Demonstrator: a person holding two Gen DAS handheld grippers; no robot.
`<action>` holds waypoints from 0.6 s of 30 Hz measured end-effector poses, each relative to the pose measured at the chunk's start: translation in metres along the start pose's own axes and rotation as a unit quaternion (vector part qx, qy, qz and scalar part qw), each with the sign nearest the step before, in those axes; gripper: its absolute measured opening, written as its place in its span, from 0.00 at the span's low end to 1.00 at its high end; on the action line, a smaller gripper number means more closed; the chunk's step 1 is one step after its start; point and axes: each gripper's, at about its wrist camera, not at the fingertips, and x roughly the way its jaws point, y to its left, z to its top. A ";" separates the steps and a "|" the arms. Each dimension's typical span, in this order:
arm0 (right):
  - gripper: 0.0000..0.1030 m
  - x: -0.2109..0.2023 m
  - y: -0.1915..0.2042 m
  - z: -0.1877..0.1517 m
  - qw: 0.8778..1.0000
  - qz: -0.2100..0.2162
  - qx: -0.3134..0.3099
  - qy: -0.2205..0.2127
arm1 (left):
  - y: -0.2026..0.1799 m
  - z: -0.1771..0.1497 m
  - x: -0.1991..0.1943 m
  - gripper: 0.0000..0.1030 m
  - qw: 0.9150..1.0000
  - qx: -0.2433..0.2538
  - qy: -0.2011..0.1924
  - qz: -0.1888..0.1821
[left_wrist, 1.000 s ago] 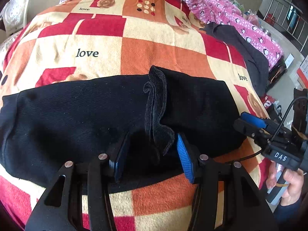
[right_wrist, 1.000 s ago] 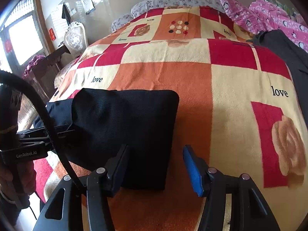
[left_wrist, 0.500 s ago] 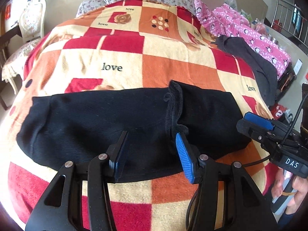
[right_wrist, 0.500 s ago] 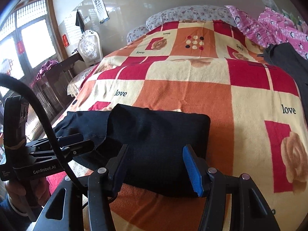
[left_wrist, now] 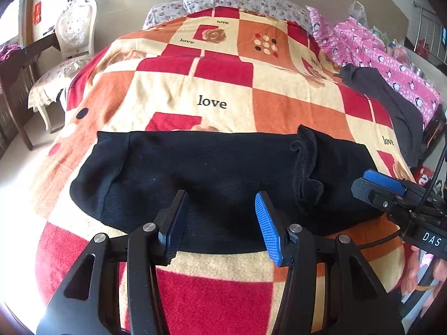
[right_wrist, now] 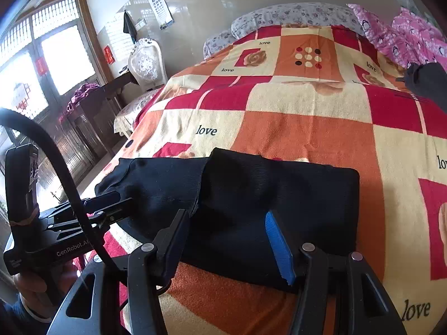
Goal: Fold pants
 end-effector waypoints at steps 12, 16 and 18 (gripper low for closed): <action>0.53 0.018 0.028 0.004 1.000 0.020 -0.017 0.012 | 0.036 -0.009 -0.008 0.48 0.999 -0.039 -0.002 0.025; 0.54 0.026 0.039 0.009 0.999 0.030 -0.026 0.015 | 0.049 -0.013 -0.010 0.48 0.998 -0.054 -0.001 0.029; 0.54 0.031 0.044 0.011 0.999 0.035 -0.031 0.018 | 0.054 -0.014 -0.010 0.48 0.998 -0.058 0.000 0.033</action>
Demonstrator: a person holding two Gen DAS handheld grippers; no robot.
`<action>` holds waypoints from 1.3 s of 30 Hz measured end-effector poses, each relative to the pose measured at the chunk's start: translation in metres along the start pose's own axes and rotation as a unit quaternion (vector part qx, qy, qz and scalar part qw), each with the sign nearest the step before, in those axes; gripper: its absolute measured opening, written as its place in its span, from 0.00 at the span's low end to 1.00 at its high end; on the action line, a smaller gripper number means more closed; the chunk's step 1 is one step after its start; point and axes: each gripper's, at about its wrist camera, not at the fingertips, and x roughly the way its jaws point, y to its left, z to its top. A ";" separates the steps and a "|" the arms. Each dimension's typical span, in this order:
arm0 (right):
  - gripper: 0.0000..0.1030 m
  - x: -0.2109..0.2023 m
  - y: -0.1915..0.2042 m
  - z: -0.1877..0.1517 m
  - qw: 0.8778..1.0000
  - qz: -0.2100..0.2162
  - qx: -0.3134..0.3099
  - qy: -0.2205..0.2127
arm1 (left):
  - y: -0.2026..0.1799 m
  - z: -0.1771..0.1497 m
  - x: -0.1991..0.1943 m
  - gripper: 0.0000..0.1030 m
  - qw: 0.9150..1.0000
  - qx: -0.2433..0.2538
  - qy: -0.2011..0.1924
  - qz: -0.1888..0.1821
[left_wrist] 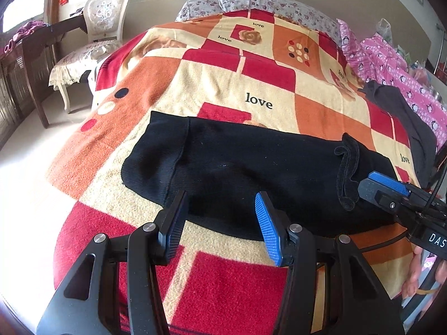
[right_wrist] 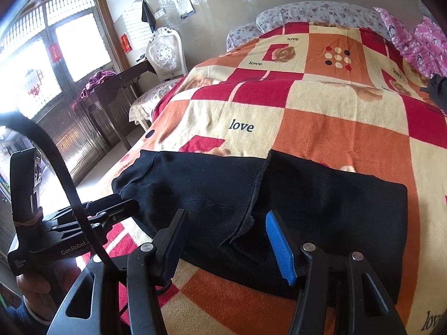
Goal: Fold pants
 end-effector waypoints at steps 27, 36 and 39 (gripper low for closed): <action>0.63 0.072 0.046 0.029 0.996 0.057 -0.058 0.047 | 0.070 -0.016 0.007 0.53 0.993 -0.108 0.046 -0.022; 0.63 0.107 0.059 0.053 0.991 0.076 -0.096 0.060 | 0.077 -0.005 0.017 0.59 0.986 -0.152 0.044 -0.050; 0.63 0.123 0.061 0.066 0.989 0.080 -0.105 0.071 | 0.076 -0.004 0.019 0.59 0.985 -0.155 0.046 -0.054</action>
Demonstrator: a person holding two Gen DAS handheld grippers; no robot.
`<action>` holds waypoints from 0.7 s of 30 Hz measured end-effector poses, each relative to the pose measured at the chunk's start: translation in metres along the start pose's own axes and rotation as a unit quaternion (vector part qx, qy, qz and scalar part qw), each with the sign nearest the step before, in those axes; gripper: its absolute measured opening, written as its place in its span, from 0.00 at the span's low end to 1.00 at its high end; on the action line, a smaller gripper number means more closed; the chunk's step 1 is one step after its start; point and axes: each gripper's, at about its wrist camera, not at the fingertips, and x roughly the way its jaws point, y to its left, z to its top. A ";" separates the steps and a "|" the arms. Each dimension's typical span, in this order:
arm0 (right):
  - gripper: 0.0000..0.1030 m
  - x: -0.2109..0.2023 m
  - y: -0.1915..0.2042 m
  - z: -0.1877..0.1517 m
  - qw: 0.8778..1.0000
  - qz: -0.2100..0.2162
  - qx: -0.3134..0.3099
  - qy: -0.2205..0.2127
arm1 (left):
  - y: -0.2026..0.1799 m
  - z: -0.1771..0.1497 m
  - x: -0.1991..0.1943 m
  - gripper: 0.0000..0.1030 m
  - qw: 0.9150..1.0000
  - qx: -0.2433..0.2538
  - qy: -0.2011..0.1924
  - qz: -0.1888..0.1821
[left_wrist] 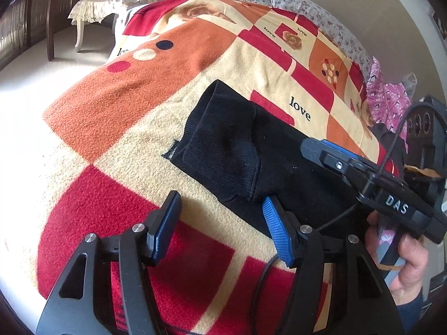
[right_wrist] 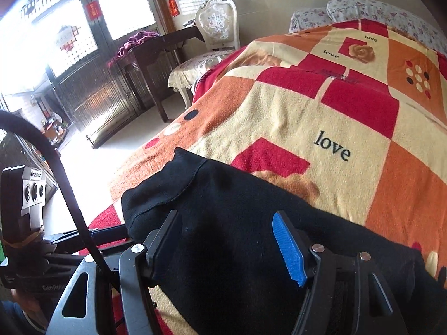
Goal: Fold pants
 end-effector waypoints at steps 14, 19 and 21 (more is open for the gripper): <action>0.64 0.058 0.000 0.038 0.997 0.047 -0.038 0.053 | 0.013 0.007 0.000 0.68 0.994 -0.064 0.003 -0.094; 0.65 0.072 0.001 0.047 0.994 0.056 -0.055 0.070 | 0.004 0.013 0.008 0.71 0.997 -0.047 -0.004 -0.066; 0.66 0.079 0.006 0.050 0.993 0.062 -0.068 0.077 | 0.001 0.015 0.011 0.73 0.997 -0.039 -0.008 -0.065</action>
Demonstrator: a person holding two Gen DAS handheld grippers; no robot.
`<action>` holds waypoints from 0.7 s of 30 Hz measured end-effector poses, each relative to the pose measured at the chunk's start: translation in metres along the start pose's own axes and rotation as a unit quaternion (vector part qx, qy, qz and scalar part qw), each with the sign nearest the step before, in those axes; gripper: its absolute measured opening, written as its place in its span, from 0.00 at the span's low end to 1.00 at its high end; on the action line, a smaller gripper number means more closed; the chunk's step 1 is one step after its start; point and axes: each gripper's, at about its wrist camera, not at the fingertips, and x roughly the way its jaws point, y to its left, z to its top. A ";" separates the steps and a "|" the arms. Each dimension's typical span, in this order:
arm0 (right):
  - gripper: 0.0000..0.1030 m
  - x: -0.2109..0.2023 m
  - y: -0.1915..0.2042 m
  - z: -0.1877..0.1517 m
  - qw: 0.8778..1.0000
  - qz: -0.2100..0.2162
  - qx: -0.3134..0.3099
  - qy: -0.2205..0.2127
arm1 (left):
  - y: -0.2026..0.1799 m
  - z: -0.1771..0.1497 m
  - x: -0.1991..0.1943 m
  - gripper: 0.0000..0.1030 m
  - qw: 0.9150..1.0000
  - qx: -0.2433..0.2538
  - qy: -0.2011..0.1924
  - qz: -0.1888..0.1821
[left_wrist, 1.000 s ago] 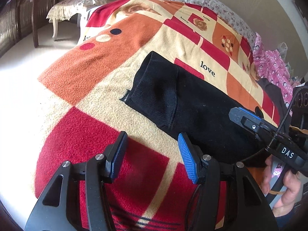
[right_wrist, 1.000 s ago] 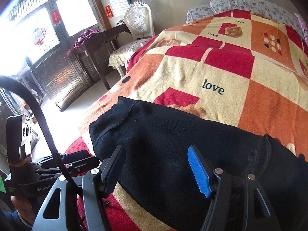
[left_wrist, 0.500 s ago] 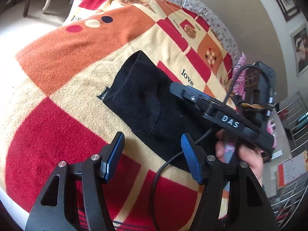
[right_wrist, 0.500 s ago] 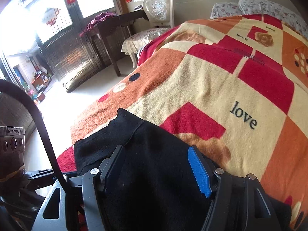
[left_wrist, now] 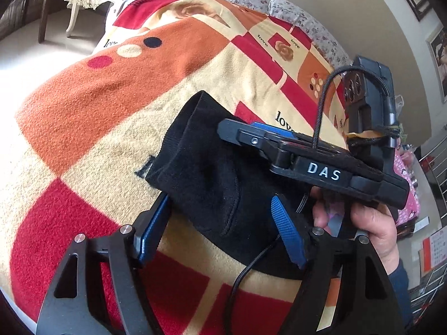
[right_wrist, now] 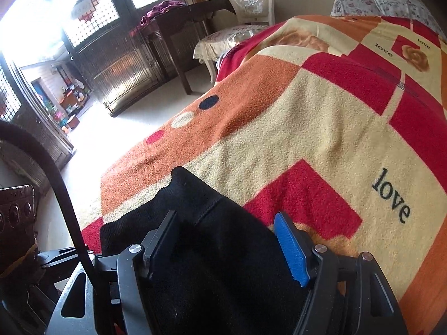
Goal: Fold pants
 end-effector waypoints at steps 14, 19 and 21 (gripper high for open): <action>0.13 -0.006 0.023 0.017 0.999 0.001 -0.023 -0.037 | 0.009 0.007 0.000 0.21 0.998 -0.009 -0.030 -0.055; 0.13 -0.078 0.023 0.012 0.992 0.015 0.002 -0.128 | -0.033 0.008 -0.037 0.19 0.994 0.053 -0.071 -0.070; 0.12 -0.111 0.021 0.004 0.986 0.020 0.014 -0.164 | -0.058 0.009 -0.050 0.19 0.989 0.085 -0.081 -0.092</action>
